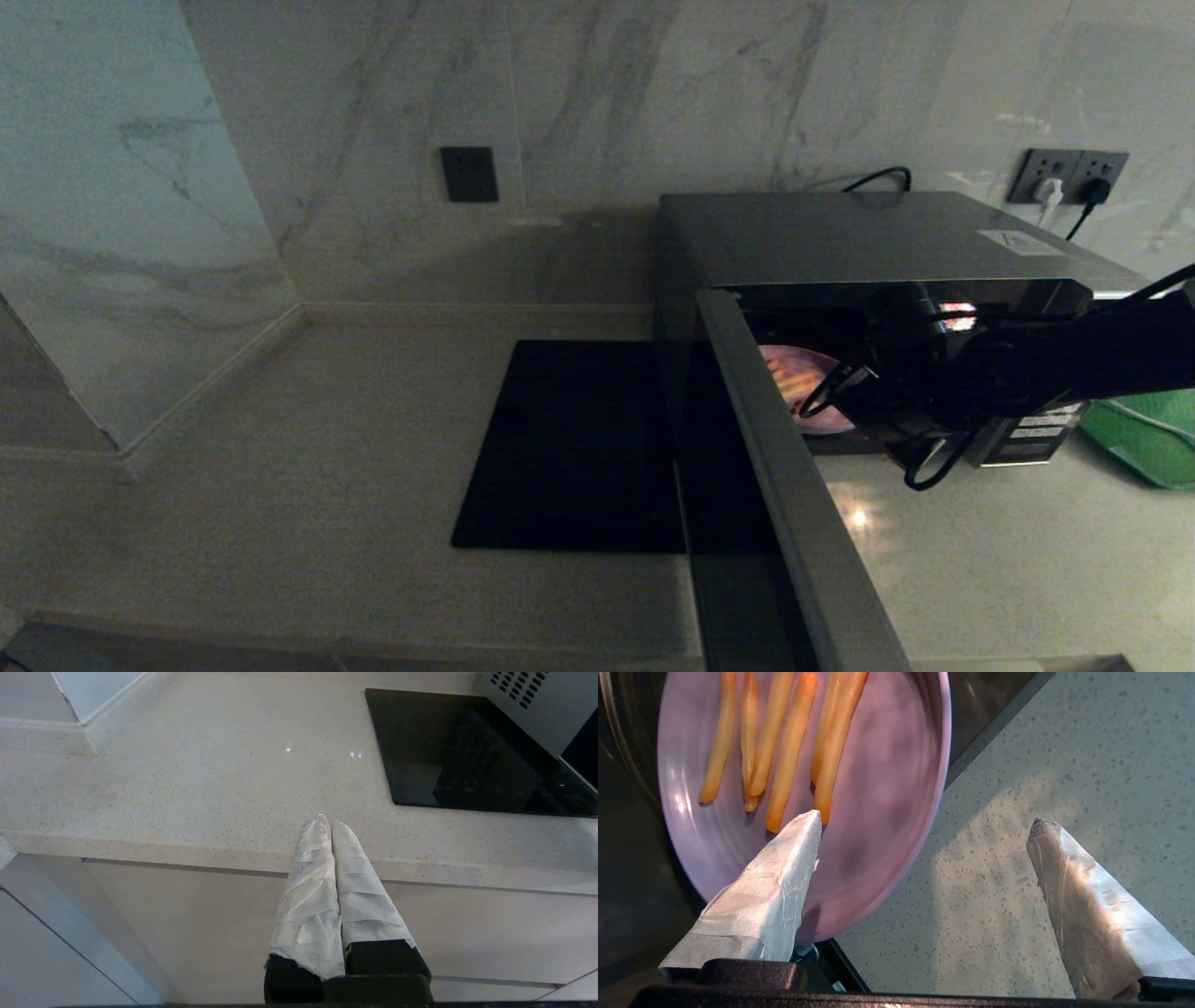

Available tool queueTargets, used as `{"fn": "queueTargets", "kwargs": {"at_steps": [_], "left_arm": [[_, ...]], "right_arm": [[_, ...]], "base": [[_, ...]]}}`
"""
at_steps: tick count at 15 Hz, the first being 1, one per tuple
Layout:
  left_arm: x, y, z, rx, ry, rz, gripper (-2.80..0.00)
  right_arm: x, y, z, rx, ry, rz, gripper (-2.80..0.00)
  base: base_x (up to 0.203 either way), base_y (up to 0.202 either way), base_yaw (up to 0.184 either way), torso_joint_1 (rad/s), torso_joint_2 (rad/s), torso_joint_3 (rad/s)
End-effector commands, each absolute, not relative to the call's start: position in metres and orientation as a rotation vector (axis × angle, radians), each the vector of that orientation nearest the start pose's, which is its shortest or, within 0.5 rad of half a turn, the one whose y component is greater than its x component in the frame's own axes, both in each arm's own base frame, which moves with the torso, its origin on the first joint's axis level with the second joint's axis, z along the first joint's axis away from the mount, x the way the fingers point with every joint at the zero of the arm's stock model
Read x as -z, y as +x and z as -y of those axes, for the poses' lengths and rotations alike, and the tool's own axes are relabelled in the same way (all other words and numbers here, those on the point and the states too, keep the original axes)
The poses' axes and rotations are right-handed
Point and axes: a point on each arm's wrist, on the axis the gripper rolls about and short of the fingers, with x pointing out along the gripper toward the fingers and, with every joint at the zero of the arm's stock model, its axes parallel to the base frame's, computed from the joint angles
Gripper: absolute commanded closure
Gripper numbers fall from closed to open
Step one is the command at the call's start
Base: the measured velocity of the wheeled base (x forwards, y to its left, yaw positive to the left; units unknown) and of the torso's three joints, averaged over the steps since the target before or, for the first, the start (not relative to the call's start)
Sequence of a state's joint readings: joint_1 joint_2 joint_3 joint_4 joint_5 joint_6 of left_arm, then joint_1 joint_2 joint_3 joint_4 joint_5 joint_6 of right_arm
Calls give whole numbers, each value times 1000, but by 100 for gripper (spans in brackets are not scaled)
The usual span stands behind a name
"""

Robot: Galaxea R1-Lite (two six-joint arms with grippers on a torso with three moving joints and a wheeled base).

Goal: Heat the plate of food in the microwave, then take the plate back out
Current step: Take the plate out of the microwave

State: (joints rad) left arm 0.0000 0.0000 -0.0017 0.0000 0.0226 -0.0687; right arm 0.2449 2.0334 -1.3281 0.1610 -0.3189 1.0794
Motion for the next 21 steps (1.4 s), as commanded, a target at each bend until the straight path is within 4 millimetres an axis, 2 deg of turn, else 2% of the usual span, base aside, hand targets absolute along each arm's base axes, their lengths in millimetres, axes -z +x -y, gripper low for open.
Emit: {"fn": "queueTargets", "kwargs": {"at_steps": [1, 6, 13, 21], "left_arm": [[-76, -23, -1, -23, -69, 2, 0], [-76, -23, -1, -23, -69, 2, 0], [-76, -23, -1, -23, -69, 2, 0], [-76, -23, -1, -23, -69, 2, 0]], "right_arm": [[-131, 372, -86, 509, 778, -704, -280], [-126, 367, -84, 547, 827, -712, -280], [-123, 374, -82, 563, 858, -701, -280], [-128, 377, -85, 499, 901, -728, -280]], "base": [[0, 0, 0, 0, 0, 0], [0, 0, 0, 0, 0, 0], [0, 0, 0, 0, 0, 0], [0, 0, 0, 0, 0, 0]]}}
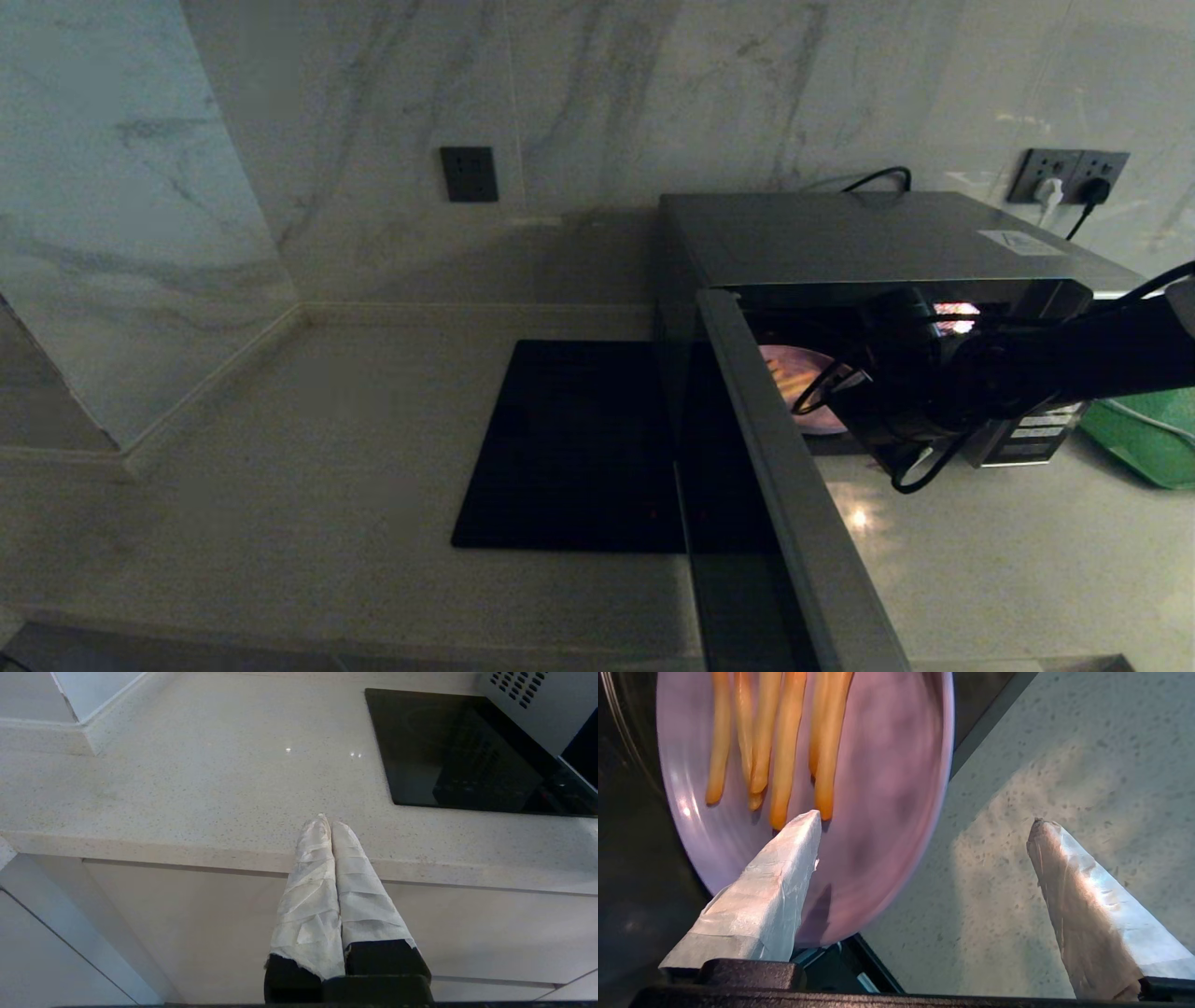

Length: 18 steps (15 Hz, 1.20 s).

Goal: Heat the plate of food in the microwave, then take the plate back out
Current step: Take the plate out of the microwave

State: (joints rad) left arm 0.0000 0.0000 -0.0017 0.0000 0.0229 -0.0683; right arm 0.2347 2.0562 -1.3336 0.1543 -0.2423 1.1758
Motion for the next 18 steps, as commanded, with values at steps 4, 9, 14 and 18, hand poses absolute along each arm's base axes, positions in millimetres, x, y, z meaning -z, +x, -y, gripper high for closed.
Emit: {"fn": "queueTargets", "kwargs": {"at_steps": [4, 9, 14, 18], "left_arm": [[-76, -23, -1, -23, -69, 2, 0], [-76, -23, -1, -23, -69, 2, 0], [-76, -23, -1, -23, -69, 2, 0], [-76, -23, -1, -23, -68, 2, 0]], "right_arm": [[-127, 377, -85, 501, 898, -731, -280], [-123, 377, -84, 510, 892, -740, -280], [-122, 376, -81, 520, 896, -741, 0], [-126, 376, -81, 512, 901, -730, 0]], "base": [[0, 0, 0, 0, 0, 0], [0, 0, 0, 0, 0, 0], [0, 0, 0, 0, 0, 0], [0, 0, 0, 0, 0, 0]]}}
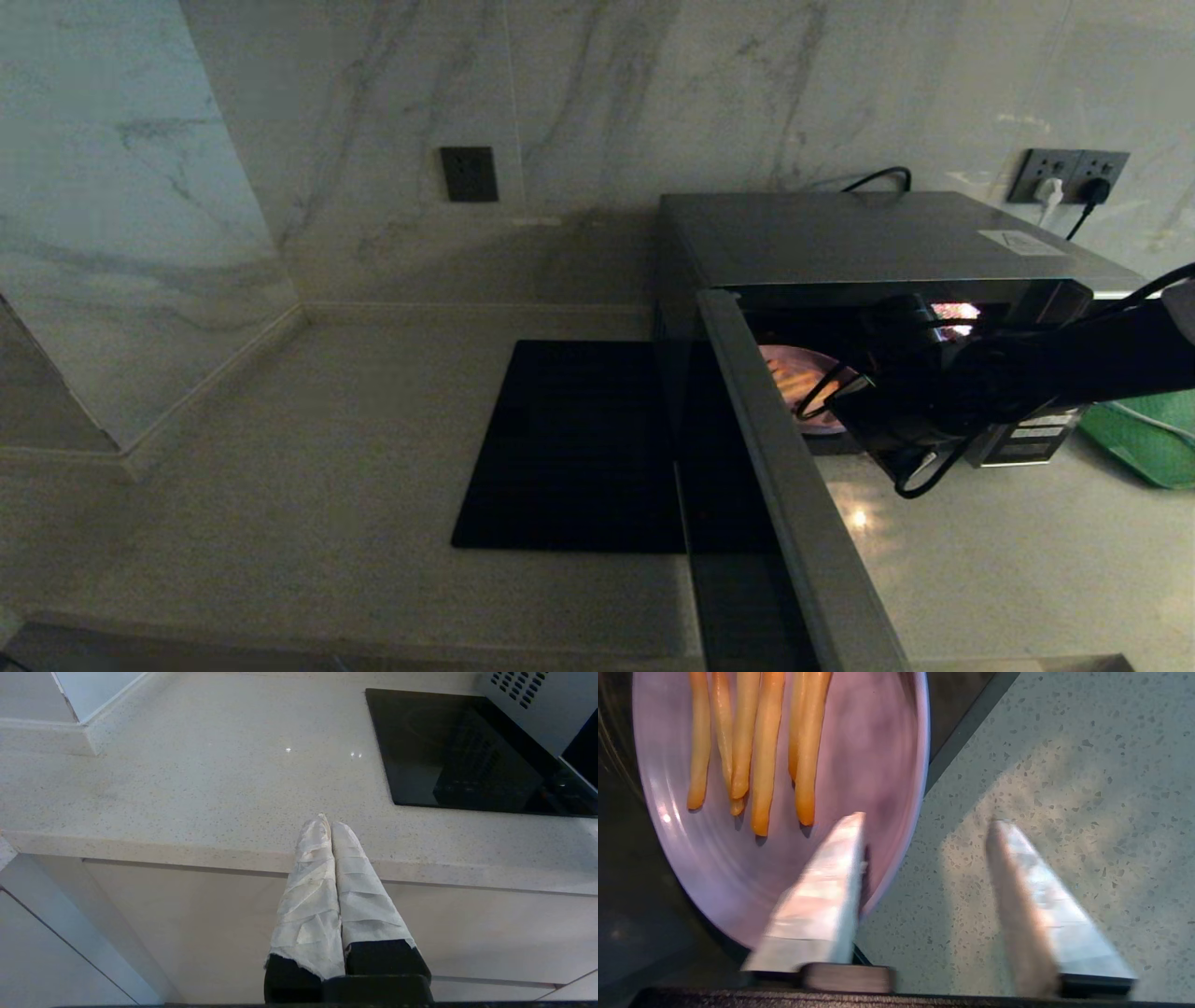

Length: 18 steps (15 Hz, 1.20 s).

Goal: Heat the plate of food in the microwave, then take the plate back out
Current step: Take the plate out of the microwave

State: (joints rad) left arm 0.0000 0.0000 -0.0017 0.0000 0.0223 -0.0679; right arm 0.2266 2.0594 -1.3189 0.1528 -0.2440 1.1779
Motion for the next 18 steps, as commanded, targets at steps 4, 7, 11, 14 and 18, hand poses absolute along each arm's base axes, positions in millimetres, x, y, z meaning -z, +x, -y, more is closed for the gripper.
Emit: {"fn": "queueTargets", "kwargs": {"at_steps": [4, 7, 11, 14, 18], "left_arm": [[-76, -23, -1, -23, -69, 2, 0], [-76, -23, -1, -23, -69, 2, 0], [-76, -23, -1, -23, -69, 2, 0], [-76, -23, -1, -23, -69, 2, 0], [-76, -23, -1, -23, -69, 2, 0]], "right_arm": [[-134, 373, -80, 506, 908, -711, 0], [-139, 372, -75, 509, 919, -694, 0], [-142, 370, -74, 509, 919, -690, 0], [-141, 368, -73, 513, 916, -697, 0], [-151, 364, -66, 515, 925, -670, 0]], "base": [[0, 0, 0, 0, 0, 0], [0, 0, 0, 0, 0, 0], [0, 0, 0, 0, 0, 0], [0, 0, 0, 0, 0, 0], [0, 0, 0, 0, 0, 0]]}}
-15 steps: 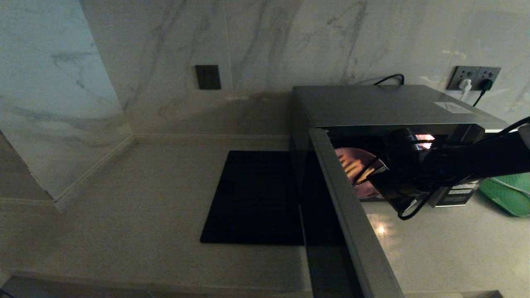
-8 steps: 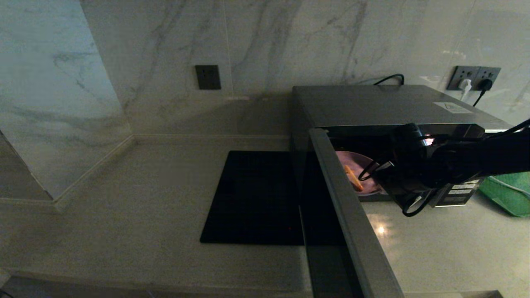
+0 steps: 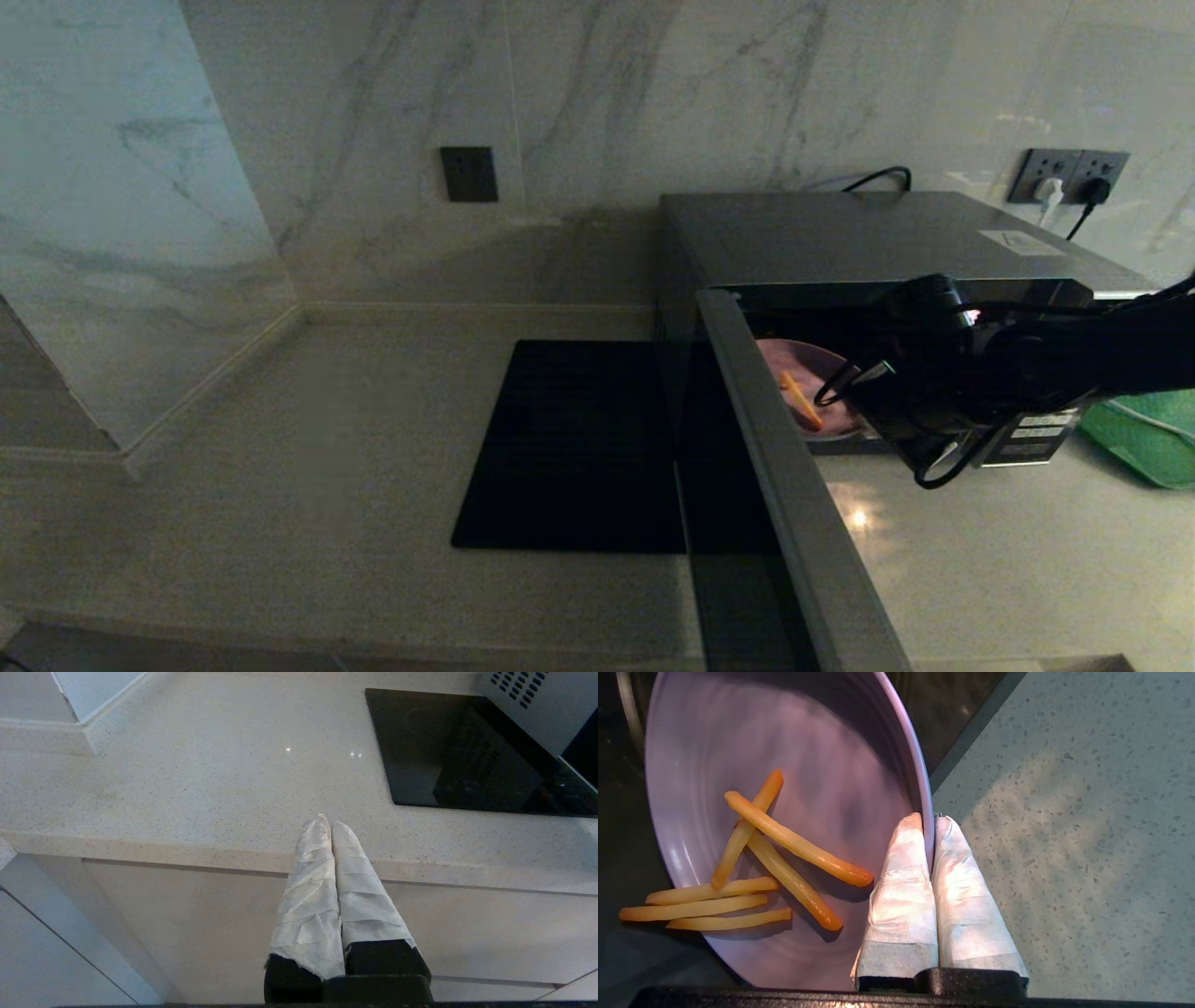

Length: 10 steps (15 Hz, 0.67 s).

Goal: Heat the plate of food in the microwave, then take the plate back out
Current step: Take the plate out of the microwave

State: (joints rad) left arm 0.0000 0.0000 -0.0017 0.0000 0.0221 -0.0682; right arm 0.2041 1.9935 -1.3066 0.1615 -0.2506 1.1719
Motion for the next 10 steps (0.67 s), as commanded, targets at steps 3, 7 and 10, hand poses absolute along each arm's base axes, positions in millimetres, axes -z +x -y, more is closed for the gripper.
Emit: {"fn": "queueTargets", "kwargs": {"at_steps": [3, 7, 10], "left_arm": [[-76, -23, -1, -23, -69, 2, 0], [-76, -23, -1, -23, -69, 2, 0], [-76, -23, -1, -23, -69, 2, 0]], "right_arm": [[-154, 358, -57, 533, 927, -664, 0], [-151, 346, -43, 567, 906, -677, 0], [-145, 336, -25, 618, 892, -689, 0]], "base": [[0, 0, 0, 0, 0, 0], [0, 0, 0, 0, 0, 0], [0, 0, 0, 0, 0, 0]]}}
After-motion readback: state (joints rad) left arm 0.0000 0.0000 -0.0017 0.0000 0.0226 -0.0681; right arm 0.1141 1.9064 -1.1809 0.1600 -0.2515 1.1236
